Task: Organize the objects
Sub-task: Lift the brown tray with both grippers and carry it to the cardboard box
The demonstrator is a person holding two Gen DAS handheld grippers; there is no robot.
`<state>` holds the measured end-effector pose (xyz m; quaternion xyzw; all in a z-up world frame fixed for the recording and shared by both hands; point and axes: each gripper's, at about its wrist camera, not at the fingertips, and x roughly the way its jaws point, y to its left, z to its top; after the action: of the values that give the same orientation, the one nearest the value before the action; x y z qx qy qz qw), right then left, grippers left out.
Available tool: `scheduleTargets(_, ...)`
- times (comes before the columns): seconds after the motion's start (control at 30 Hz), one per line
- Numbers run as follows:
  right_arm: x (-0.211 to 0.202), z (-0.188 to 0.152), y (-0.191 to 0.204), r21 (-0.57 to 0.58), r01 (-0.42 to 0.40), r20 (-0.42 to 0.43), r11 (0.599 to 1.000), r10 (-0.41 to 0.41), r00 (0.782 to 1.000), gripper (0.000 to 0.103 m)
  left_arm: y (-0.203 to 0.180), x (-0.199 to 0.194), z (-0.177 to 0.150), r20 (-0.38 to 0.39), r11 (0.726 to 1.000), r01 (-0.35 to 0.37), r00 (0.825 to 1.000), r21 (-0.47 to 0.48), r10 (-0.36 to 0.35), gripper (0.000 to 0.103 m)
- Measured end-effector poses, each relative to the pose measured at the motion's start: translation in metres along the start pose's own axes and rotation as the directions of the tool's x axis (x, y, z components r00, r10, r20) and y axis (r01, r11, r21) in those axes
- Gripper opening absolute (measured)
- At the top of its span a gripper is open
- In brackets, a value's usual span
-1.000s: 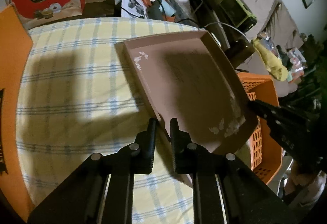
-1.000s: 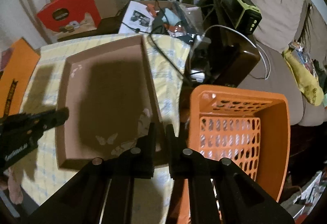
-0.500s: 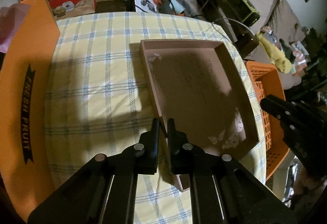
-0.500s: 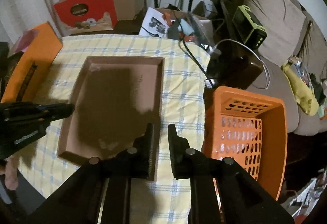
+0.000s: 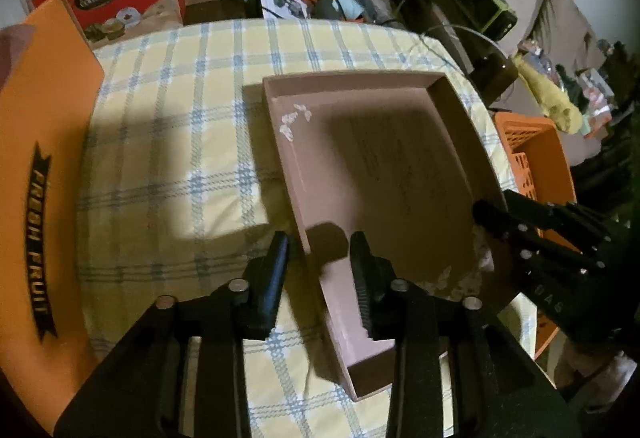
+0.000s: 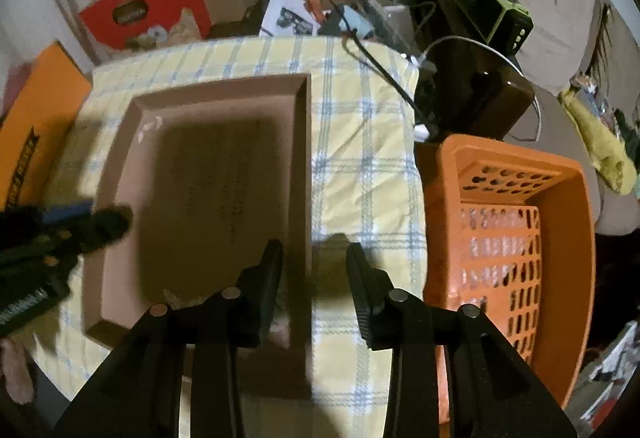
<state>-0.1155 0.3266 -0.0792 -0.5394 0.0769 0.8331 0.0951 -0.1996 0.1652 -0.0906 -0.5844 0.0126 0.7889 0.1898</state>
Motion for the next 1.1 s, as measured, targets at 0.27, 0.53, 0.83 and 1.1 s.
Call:
scheduleTargets(0.27, -0.009, -0.004, 0.012, -0.003, -0.028, 0.004, 1.0, 0.028, 1.0, 0.012, 0.01, -0.013, -0.005, 0.037, 1.0, -0.016, 0.999, -0.005, 0.016, 0.01)
scheduleTargets(0.53, -0.06, -0.004, 0.045, -0.034, -0.034, 0.102, 0.999, 0.037, 0.994, 0.012, 0.026, -0.072, -0.017, 0.14, 1.0, -0.021, 0.99, 0.005, 0.02, 0.01)
scheduleTargets(0.83, -0.115, 0.0, 0.106, -0.115, -0.076, 0.205, 0.99, 0.099, 0.974, 0.012, 0.075, -0.151, -0.036, 0.269, 0.999, -0.032, 0.962, -0.037, 0.041, 0.01)
scheduleTargets(1.1, -0.126, 0.006, 0.185, -0.197, -0.137, 0.23, 0.971, 0.181, 0.956, 0.012, 0.15, -0.189, -0.057, 0.329, 0.989, -0.077, 0.937, -0.125, 0.115, 0.01)
